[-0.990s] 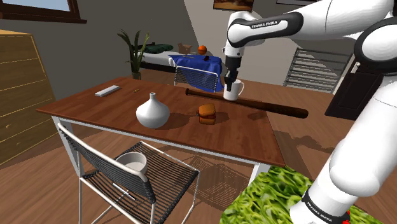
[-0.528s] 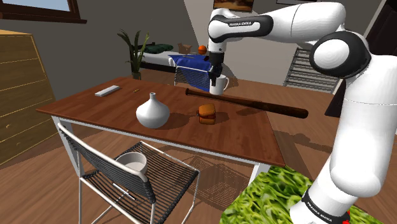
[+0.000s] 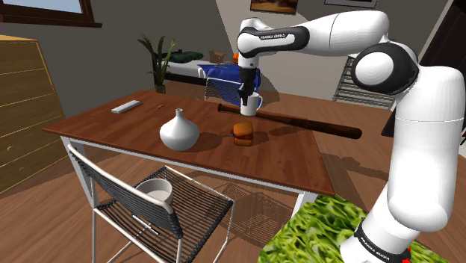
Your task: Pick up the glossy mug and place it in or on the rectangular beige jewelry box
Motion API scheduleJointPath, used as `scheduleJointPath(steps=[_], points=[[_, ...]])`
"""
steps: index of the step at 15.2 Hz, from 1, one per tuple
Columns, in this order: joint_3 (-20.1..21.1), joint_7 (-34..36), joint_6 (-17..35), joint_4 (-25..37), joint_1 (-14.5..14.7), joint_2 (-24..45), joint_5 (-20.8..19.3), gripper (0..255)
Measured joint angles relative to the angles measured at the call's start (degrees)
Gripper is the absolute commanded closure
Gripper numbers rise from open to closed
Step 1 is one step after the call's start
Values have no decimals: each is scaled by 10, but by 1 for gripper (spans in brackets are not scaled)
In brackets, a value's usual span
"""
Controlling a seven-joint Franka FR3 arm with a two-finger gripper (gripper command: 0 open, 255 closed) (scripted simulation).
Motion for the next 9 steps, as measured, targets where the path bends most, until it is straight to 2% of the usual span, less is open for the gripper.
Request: scheduleJointPath(steps=[9], points=[[1,5,67,-65,1,3,-1,255]])
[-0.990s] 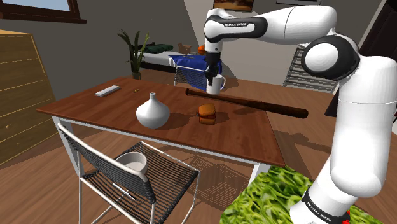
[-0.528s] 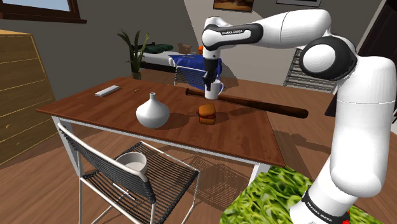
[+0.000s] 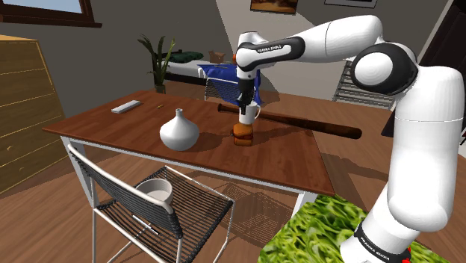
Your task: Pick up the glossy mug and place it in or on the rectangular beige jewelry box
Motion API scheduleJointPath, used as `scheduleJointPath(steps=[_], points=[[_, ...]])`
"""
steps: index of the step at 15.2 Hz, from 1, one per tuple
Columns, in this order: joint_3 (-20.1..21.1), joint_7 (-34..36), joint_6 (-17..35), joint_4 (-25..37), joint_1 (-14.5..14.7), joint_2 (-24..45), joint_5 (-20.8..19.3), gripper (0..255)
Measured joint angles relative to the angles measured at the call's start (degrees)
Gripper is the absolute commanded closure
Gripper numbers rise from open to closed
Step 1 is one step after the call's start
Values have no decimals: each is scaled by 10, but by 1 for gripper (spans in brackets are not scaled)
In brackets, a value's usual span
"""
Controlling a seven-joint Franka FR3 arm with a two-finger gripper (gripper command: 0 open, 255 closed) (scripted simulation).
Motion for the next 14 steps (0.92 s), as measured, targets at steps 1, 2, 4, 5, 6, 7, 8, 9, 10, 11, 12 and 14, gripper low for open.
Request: scheduleJointPath(steps=[1,2,4,5,6,7,8,9,10,11,12,14], points=[[0,-1,7,-8,-1,0,0,255],[0,-1,15,-15,-1,0,0,255],[0,0,20,-19,-1,1,0,255],[0,0,21,-19,-1,2,0,255],[0,0,22,-20,-1,2,0,255],[0,0,22,-20,-1,2,0,255],[0,0,22,-20,-1,2,0,255],[0,0,22,-20,-1,2,0,0],[0,0,22,-20,-1,2,0,0],[0,0,22,-20,-1,2,0,0],[0,0,22,-20,-1,2,0,0],[0,0,22,-20,-1,2,0,0]])
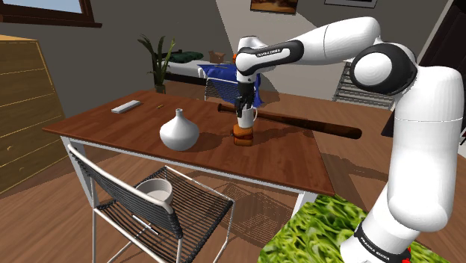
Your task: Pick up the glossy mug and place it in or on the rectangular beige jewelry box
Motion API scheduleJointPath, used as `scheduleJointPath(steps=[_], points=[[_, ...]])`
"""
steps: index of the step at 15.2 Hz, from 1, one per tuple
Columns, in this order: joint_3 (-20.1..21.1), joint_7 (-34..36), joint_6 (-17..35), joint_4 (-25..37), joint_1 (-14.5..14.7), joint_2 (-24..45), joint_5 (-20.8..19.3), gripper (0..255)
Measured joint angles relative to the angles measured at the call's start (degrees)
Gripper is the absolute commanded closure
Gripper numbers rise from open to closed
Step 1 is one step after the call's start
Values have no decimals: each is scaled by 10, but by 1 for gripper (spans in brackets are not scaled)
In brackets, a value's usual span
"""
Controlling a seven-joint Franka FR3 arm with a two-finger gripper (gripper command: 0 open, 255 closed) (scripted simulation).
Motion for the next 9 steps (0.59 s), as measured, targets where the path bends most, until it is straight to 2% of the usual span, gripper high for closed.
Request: scheduleJointPath(steps=[2,6,9], points=[[0,-1,-7,8,0,1,0,0],[1,0,-63,63,2,-1,0,0],[1,-1,-71,70,2,-2,0,0]])
